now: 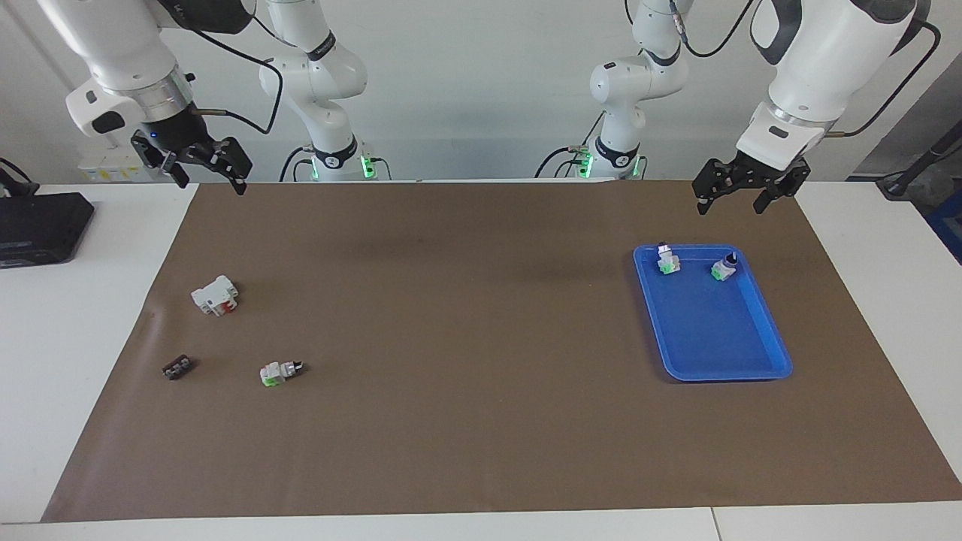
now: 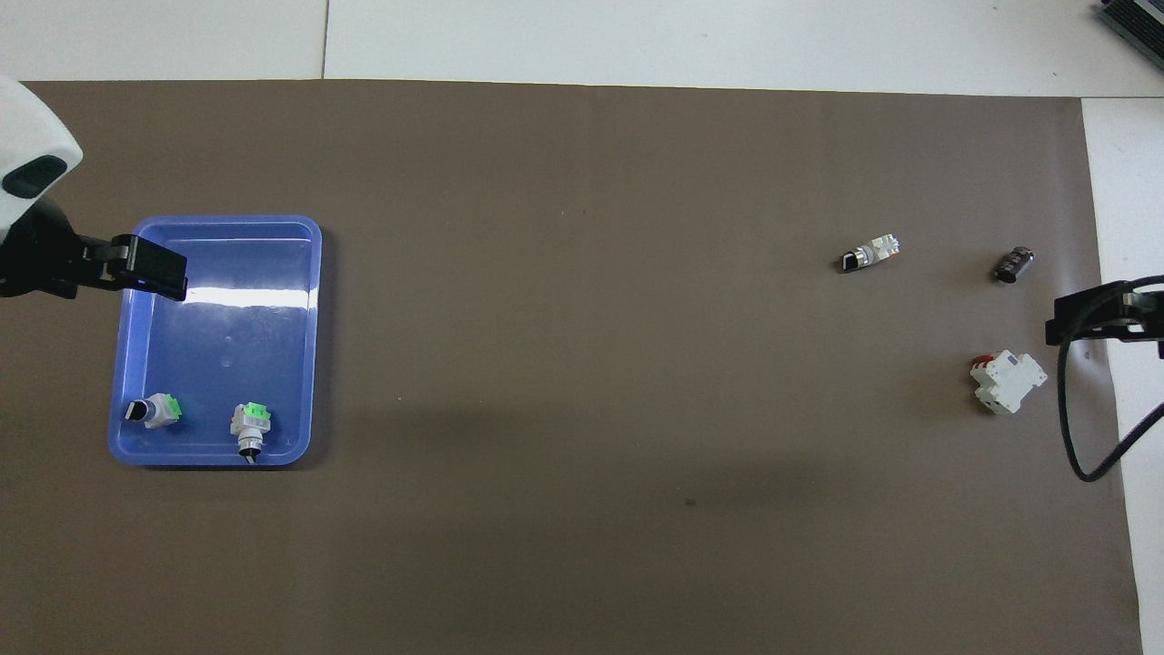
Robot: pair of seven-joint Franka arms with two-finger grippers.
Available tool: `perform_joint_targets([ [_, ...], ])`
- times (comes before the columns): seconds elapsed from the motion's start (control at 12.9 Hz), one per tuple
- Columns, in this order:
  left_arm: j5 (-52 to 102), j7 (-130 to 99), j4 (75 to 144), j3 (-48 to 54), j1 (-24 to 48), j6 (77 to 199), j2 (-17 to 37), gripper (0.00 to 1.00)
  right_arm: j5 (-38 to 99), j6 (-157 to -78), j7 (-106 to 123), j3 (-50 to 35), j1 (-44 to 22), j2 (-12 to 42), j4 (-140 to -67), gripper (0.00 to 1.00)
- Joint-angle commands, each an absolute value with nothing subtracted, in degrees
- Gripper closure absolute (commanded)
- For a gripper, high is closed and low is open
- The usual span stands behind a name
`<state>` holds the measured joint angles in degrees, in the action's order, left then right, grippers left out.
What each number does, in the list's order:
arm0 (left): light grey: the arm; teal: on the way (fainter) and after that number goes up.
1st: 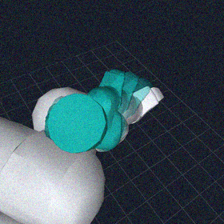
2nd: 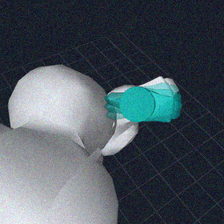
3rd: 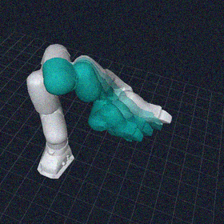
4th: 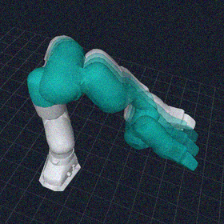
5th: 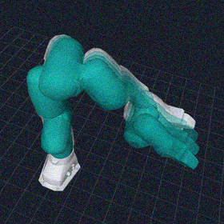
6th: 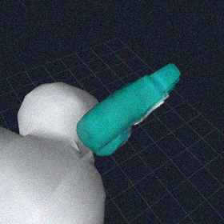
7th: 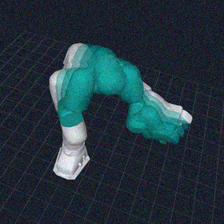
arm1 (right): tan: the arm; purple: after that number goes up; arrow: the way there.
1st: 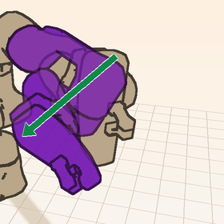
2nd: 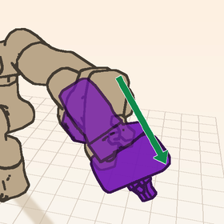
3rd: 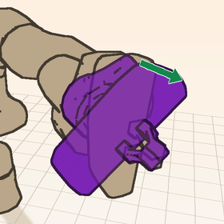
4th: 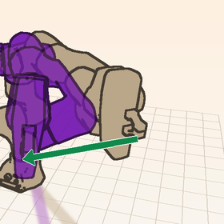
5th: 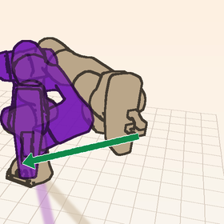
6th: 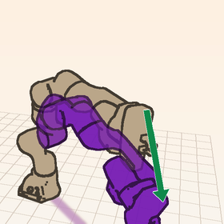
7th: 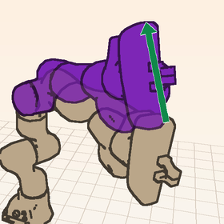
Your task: Turn and place switch with both arms
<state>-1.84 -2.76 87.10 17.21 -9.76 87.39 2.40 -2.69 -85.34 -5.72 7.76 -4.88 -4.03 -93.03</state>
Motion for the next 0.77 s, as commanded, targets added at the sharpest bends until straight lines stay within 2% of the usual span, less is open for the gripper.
perform_joint_targets([
  [0.0,-2.3,-1.8,89.0,17.2,-10.2,88.2,0.7,0.00,-3.6,-86.9,-6.9,7.5,-4.6,-5.7,-95.4,0.00],
  [0.54,-2.2,-1.8,89.0,17.2,-10.2,88.2,0.7,0.00,-3.0,-87.2,-2.3,7.8,-4.4,-6.0,-95.5,0.00],
  [0.69,-2.3,-1.8,89.0,17.2,-10.2,88.2,0.7,0.00,-2.7,-91.3,1.7,7.5,-4.4,-6.2,-95.1,0.00],
])
